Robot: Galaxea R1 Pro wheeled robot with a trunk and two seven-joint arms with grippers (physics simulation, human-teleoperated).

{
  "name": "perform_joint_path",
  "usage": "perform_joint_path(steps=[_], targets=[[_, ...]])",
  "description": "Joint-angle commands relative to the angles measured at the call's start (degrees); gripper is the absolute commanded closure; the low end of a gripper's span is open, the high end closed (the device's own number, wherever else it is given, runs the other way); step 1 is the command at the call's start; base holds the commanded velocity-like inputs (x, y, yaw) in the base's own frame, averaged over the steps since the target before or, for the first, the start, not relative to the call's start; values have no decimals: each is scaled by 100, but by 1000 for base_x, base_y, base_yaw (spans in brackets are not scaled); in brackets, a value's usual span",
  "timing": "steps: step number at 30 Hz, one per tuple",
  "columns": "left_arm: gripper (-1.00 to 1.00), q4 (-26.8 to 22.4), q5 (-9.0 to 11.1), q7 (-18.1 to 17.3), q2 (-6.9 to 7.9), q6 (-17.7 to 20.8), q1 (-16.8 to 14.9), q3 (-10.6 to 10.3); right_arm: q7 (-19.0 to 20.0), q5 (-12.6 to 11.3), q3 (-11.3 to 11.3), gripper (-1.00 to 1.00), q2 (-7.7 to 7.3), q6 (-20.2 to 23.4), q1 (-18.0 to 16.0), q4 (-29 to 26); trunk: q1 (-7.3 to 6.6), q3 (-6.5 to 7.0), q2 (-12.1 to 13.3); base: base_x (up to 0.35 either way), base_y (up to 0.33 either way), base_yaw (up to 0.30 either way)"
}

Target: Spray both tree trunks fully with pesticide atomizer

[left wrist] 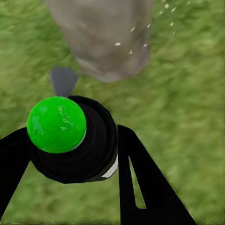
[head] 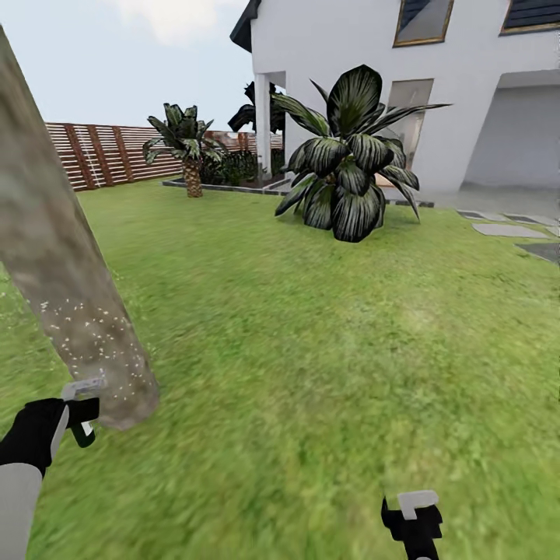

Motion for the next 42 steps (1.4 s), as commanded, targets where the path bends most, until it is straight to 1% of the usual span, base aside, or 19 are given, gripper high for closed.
perform_joint_path(steps=[1,7,17,21,22,25,27,28,29,30,31,32,33,35,36,38,40,41,42], targets=[[100,-12,-62,-51,-4,19,-4,20,-15,60,-45,-100,1,-22,-5,9,-4,-5,-2,-325,100,-4],[100,-1,-53,-51,-29,18,-4,9,-15,61,-45,-100,7,-22,-5,9,-4,-3,-2,-335,37,-12],[100,34,-38,-55,-41,10,52,13,-15,67,-40,-100,10,-22,-5,13,-4,54,-2,-339,0,-179],[100,-5,-12,-125,-246,5,91,20,-15,69,-37,-100,23,-22,-5,17,-4,78,-2,-341,0,-190],[100,18,-11,-132,-289,-44,99,20,-15,64,-37,-100,24,-22,-5,17,-4,84,-2,-342,0,-190],[100,308,-44,-232,-374,-942,109,-52,-4,60,-38,-100,32,-16,-5,17,-4,98,-2,-342,0,-154],[100,648,-227,-845,-323,-1642,222,-896,15,63,-29,-100,44,-14,-5,2,-4,99,-2,-342,0,-20],[100,696,-312,-1130,-317,-1979,316,-1162,23,98,21,-100,53,-14,-5,-12,-4,100,-2,-342,0,-6],[100,741,-561,-1579,-313,-2404,411,-1553,63,314,322,-100,79,-14,-10,-66,-4,100,-2,-342,0,-2],[100,748,-692,-1807,-313,-2502,435,-1675,131,462,530,-100,84,-13,-11,-131,-4,100,-2,-343,0,-1],[100,752,-955,-2326,-312,-2634,457,-1830,361,724,884,-100,94,-6,-11,-314,-4,100,-2,-343,0,-1],[100,754,-1231,-2903,-312,-2780,468,-1936,665,905,1130,-100,98,9,-8,-538,-4,100,-2,-343,0,0],[100,746,-1523,-3476,-311,-2939,470,-1995,1104,1012,1270,-100,98,25,-11,-758,-4,100,-2,-343,0,0],[100,699,-2151,-4378,-311,-3122,470,-2046,2445,1153,1389,-100,81,42,-96,-1020,-4,100,-2,-336,0,0],[100,688,-2467,-4670,-313,-3159,469,-2064,3207,1235,1410,-100,61,47,-192,-1123,-4,100,-2,-303,0,0],[100,680,-2966,-4949,-330,-3190,465,-2077,4288,1351,1424,-100,42,49,-354,-1292,-4,100,-2,-234,0,0],[100,675,-3304,-5082,-371,-3201,463,-2084,4914,1399,1429,-100,39,54,-432,-1529,-4,100,-2,-91,0,0],[100,676,-3395,-5136,-381,-3203,464,-2100,5075,1407,1430,-100,47,57,-449,-1631,-4,100,-2,-40,0,0],[100,676,-3542,-5309,-397,-3197,468,-2228,5343,1412,1431,-100,69,61,-465,-1791,-4,100,-2,-16,0,0]])
